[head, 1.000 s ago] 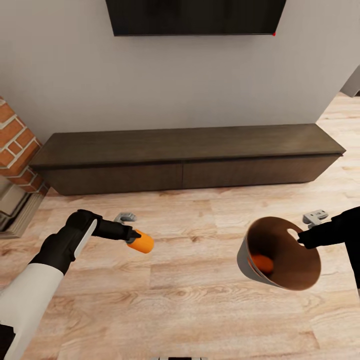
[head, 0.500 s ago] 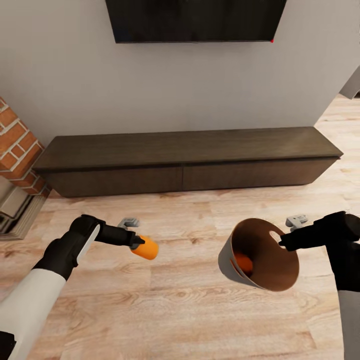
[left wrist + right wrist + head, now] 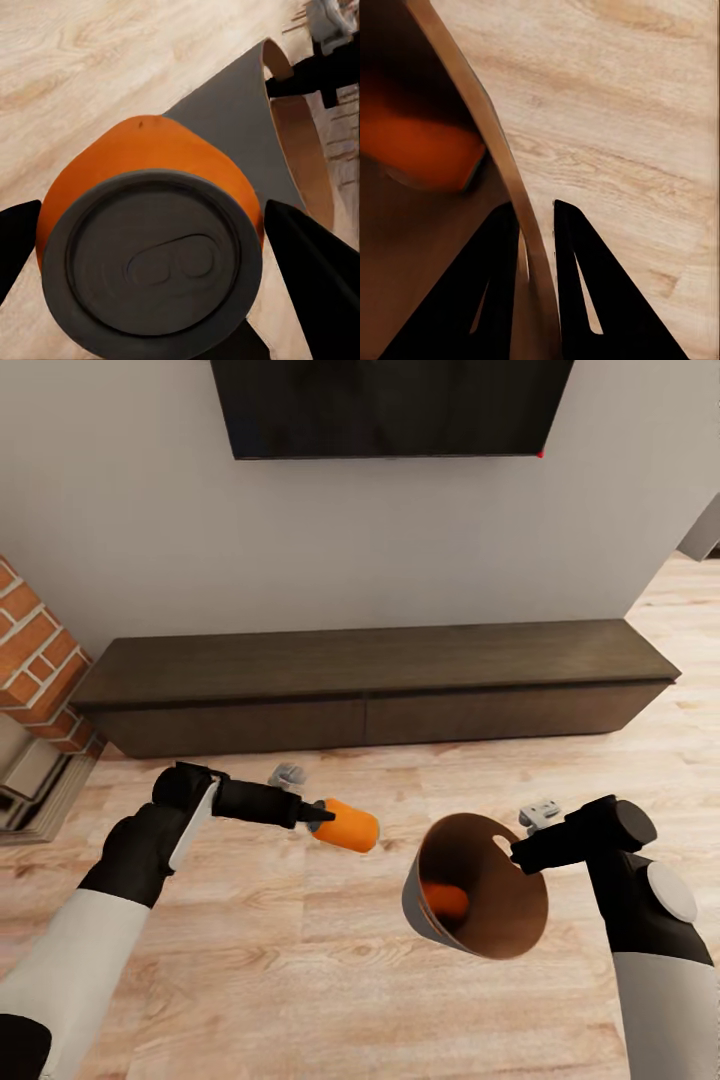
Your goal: Put the three can of soda from the living room inside the tash can in the kitchen.
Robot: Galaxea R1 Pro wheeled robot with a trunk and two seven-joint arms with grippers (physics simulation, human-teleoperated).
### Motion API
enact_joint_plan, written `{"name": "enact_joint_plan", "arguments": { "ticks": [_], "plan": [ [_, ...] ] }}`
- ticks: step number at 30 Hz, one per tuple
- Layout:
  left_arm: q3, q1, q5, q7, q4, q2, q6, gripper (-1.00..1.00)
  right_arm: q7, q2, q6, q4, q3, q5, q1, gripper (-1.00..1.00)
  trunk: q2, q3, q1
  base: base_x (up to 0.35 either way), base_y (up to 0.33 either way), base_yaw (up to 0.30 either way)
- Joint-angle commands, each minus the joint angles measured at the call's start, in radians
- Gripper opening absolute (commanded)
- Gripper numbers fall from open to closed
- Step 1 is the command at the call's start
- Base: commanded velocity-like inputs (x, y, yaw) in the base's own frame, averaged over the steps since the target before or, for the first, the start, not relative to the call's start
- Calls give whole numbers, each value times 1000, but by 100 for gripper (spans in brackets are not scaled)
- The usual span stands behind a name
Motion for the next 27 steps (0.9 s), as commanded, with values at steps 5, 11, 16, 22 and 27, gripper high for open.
{"name": "enact_joint_plan", "arguments": {
  "ticks": [5, 11, 16, 22, 27],
  "plan": [
    [9, -94, -4, -214, -72, 87, 0, -100, -4, 7, 9, 1, 21, -6, 0, -100, 35, 16, -19, 0, 0, 0],
    [11, -105, 5, -327, -92, 141, 0, -100, -9, 10, 8, 7, 59, -11, 0, -100, 77, 35, -42, 0, 0, 0],
    [8, -105, 6, -339, -89, 141, 0, -100, -10, 23, 10, 9, 77, -11, 0, -100, 112, 50, -61, 0, 0, 0],
    [6, -103, 2, -341, -92, 140, 0, -100, -10, 51, 9, 9, 85, -9, 0, -100, 154, 69, -84, 0, 0, 0],
    [1, -102, -5, -333, -94, 133, 0, -100, -10, 70, 10, 12, 119, -5, 0, -100, 189, 85, -104, 0, 0, 0]
  ]
}}
